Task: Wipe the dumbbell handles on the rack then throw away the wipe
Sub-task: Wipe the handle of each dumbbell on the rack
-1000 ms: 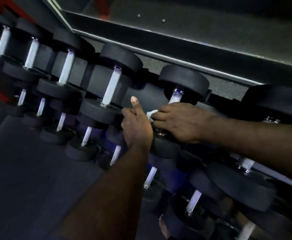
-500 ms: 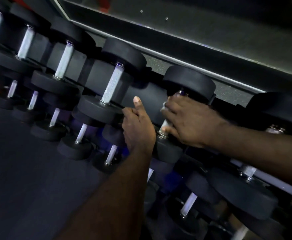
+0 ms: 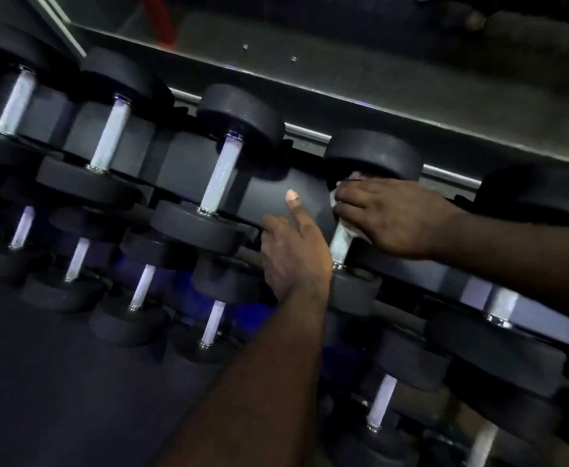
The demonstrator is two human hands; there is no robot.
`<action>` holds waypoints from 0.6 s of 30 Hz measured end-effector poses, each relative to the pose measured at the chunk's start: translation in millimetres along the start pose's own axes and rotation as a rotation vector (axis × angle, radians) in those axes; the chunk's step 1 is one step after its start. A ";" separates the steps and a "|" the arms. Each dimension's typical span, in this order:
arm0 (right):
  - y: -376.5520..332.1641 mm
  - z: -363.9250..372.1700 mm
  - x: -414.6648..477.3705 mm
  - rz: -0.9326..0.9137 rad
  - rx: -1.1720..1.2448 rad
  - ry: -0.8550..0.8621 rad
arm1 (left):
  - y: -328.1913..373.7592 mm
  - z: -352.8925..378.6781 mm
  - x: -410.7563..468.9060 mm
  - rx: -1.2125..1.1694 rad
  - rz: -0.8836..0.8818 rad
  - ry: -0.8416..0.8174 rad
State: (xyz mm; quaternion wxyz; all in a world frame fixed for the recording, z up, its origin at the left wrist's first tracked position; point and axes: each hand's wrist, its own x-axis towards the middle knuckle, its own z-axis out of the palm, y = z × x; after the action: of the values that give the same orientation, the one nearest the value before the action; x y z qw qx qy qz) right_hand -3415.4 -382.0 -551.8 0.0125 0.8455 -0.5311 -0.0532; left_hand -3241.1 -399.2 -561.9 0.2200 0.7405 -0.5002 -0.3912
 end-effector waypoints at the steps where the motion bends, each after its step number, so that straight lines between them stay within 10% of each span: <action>1: -2.8 1.3 2.3 0.024 0.000 -0.010 | -0.6 0.9 1.6 0.012 0.004 0.001; 18: -38.8 -18.2 -8.1 0.301 -0.199 -0.114 | 2.6 3.2 -1.6 0.122 0.097 -0.052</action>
State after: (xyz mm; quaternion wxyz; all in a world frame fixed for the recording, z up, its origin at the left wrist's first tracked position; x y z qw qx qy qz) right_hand -3382.2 -358.5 -536.1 0.0738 0.7467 -0.6435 -0.1510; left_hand -3245.4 -398.6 -561.4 0.1802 0.7171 -0.5639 -0.3679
